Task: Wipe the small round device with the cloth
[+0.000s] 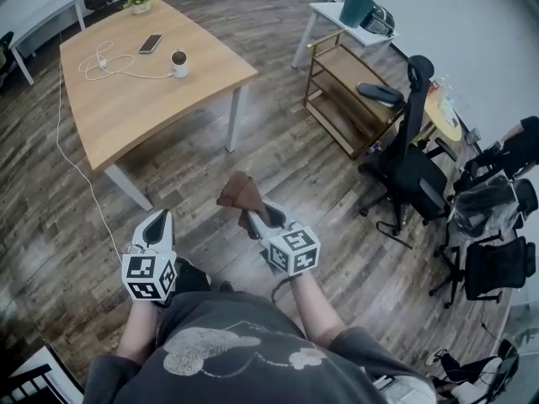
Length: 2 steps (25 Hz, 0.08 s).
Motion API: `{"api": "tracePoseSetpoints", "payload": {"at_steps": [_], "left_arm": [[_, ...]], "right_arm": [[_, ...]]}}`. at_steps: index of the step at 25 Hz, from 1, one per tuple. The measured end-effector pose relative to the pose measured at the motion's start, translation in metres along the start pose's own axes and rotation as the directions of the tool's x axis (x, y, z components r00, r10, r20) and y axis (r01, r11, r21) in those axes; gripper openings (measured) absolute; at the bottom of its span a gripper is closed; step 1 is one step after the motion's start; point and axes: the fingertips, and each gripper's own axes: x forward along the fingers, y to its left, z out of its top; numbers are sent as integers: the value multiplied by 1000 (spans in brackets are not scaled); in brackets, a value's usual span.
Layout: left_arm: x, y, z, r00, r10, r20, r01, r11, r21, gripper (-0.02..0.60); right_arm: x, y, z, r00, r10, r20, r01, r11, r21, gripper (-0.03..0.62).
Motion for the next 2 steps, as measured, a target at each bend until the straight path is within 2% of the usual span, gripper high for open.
{"api": "tracePoseSetpoints", "payload": {"at_steps": [2], "left_arm": [[2, -2, 5, 1000, -4, 9, 4, 1000, 5, 18]], "right_arm": [[0, -4, -1, 1000, -2, -2, 2, 1000, 11, 81]]}}
